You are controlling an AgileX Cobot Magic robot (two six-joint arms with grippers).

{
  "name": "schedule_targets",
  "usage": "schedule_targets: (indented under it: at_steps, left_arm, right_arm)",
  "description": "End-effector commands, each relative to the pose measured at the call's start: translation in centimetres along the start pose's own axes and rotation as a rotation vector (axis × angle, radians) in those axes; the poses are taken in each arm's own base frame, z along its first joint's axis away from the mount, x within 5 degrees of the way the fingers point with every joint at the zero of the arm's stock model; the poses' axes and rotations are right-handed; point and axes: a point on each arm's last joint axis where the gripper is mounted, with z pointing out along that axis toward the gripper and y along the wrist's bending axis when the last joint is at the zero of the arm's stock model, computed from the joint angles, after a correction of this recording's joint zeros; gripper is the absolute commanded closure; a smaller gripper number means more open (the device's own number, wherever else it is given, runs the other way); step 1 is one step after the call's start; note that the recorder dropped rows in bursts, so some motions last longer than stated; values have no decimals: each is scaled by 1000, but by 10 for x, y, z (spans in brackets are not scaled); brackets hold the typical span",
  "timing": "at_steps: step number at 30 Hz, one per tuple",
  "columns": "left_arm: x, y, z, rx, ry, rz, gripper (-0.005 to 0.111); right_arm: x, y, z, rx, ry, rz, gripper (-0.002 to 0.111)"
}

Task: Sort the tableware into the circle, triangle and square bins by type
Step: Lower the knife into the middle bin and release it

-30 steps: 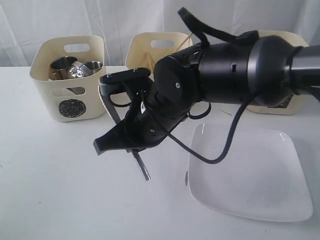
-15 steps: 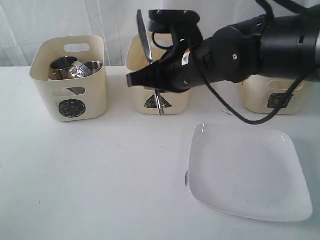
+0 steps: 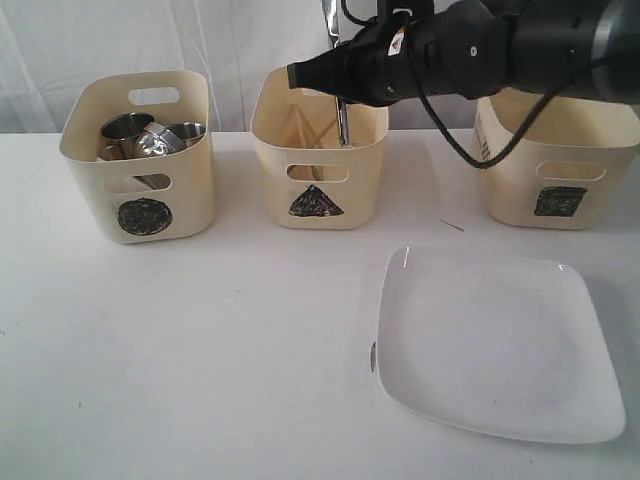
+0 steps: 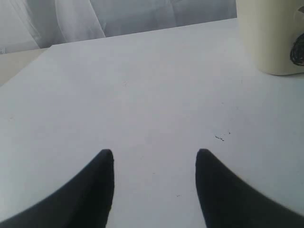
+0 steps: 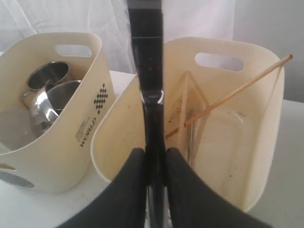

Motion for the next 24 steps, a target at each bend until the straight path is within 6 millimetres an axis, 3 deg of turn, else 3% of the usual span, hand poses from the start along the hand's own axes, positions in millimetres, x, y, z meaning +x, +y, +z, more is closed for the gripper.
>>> schedule_targets:
  at_steps: [1, 12, 24]
  left_arm:
    - [1, 0, 0, 0, -6, -10, 50]
    - [1, 0, 0, 0, -6, -10, 50]
    - [1, 0, 0, 0, -6, -10, 50]
  right_arm:
    - [-8, -14, 20, 30, 2, -67, 108]
    - [-5, -36, 66, 67, -1, -49, 108]
    - [-6, -38, 95, 66, -26, -51, 108]
